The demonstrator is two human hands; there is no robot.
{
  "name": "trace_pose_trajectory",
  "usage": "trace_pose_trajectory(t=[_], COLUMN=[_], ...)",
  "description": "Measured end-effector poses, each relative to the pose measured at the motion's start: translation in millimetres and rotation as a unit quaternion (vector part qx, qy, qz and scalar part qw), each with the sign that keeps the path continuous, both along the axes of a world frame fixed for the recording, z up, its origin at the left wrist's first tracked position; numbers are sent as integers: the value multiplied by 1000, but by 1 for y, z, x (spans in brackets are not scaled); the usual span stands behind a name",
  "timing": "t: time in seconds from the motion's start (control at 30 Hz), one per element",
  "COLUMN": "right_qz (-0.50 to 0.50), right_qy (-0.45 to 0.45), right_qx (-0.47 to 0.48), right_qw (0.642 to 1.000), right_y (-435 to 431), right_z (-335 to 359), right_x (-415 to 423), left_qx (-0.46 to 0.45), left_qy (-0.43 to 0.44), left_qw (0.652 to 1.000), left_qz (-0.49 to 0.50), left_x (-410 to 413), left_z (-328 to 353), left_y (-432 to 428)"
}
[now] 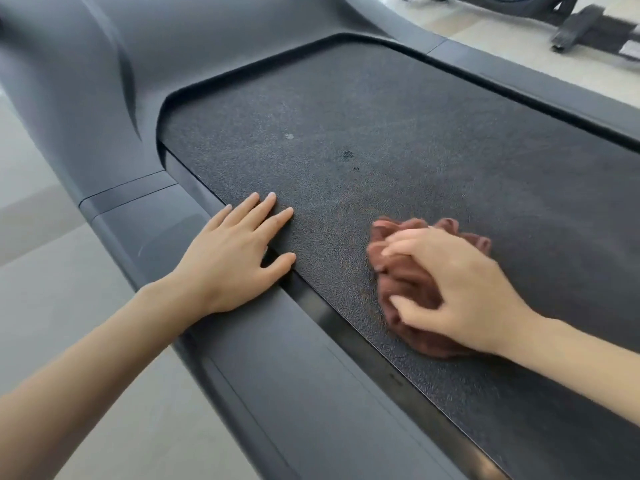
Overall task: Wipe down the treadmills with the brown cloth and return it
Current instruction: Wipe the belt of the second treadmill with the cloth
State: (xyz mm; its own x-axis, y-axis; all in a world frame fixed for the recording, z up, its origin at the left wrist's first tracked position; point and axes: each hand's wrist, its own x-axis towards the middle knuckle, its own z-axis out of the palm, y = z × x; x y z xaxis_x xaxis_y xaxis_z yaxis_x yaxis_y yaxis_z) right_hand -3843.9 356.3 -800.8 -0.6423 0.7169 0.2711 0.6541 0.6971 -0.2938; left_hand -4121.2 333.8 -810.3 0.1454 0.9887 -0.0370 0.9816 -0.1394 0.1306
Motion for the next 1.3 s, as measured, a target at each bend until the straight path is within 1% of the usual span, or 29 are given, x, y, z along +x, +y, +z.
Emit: trace_pose_trajectory(t=[0.03,0.1,0.2,0.3,0.33,0.37,0.43,0.53,0.6,0.67,0.77,0.87,0.97,1.03,1.07,1.13,1.3], right_qz=[-9,-58,-139,-267,-303,-318,-284,-158,-94,-67,-87,-138,-234,-304,-323,-317,-206], right_qy=[-7,-11,-3,-5,-9,-15,-17,6,25,26,24,7,-3,5,9,13,17], right_qx=[-5,-9,9,8,9,13,23,31,21,2,-1,2,-8,-10,-5,3,12], right_qw=[1000,998,990,964,953,948,958,987,995,997,996,990,972,953,946,948,978], right_y=[2,19,59,88,91,88,68,15,-11,-11,17,71,128,149,153,154,117], right_z=[2,6,1,-6,-6,-7,-10,-9,-7,-4,-2,-4,-4,-6,-7,-10,-8], right_x=[12,18,-12,-58,-72,-85,-99,-90,-74,-63,-69,-72,-68,-78,-86,-104,-139], left_qx=[2,14,25,28,30,32,32,21,15,7,-16,-26,-26,-17,-12,-5,-1], left_qy=[1,-8,-16,-17,-18,-19,-18,-13,-7,-2,12,19,-4,-7,-7,-10,-9], left_qw=[1000,1000,1000,999,999,999,999,1000,1000,1000,1000,999,999,1000,1000,1000,1000], left_qz=[-1,4,9,7,6,6,4,-4,-14,-24,-21,10,18,13,9,5,9], left_x=[2,5,6,7,8,7,4,0,-5,-16,-41,-69,-86,-88,-87,-85,-85], left_z=[0,-1,0,-1,-1,-1,-2,-4,-4,-2,1,3,3,1,0,-2,-2], left_y=[-1,-3,-2,-2,-2,-2,-2,-2,1,5,14,23,29,31,33,34,33])
